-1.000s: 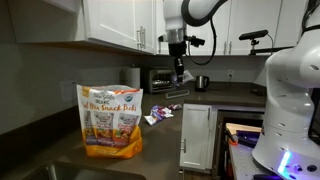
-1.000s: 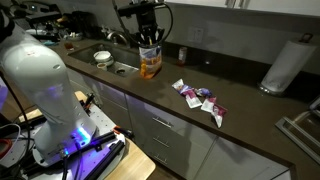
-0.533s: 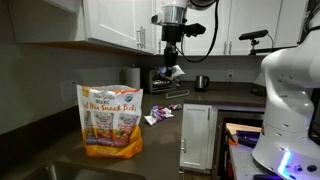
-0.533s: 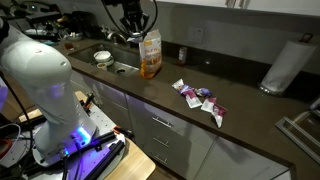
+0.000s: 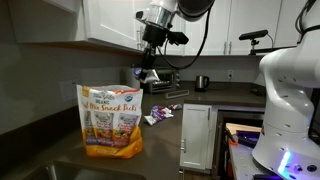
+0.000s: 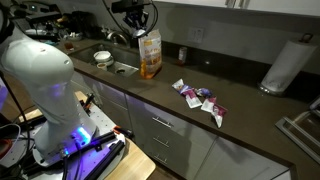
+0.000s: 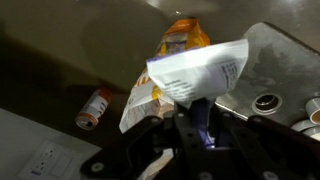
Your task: Put the sachet in the packet
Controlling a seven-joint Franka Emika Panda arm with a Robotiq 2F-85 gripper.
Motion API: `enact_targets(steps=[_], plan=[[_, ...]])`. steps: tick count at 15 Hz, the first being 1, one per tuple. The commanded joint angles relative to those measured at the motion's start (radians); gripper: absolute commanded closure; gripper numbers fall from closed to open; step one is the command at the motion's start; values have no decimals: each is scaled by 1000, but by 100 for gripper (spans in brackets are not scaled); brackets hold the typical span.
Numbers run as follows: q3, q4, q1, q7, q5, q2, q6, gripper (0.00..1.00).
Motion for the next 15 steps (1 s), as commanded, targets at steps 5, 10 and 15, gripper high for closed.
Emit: enact_targets(steps=[5, 10, 15], plan=[[9, 85, 22, -108, 87, 114, 65, 90], [28, 77, 22, -101, 102, 107, 118, 90], [5, 16, 52, -121, 188, 92, 275, 55]])
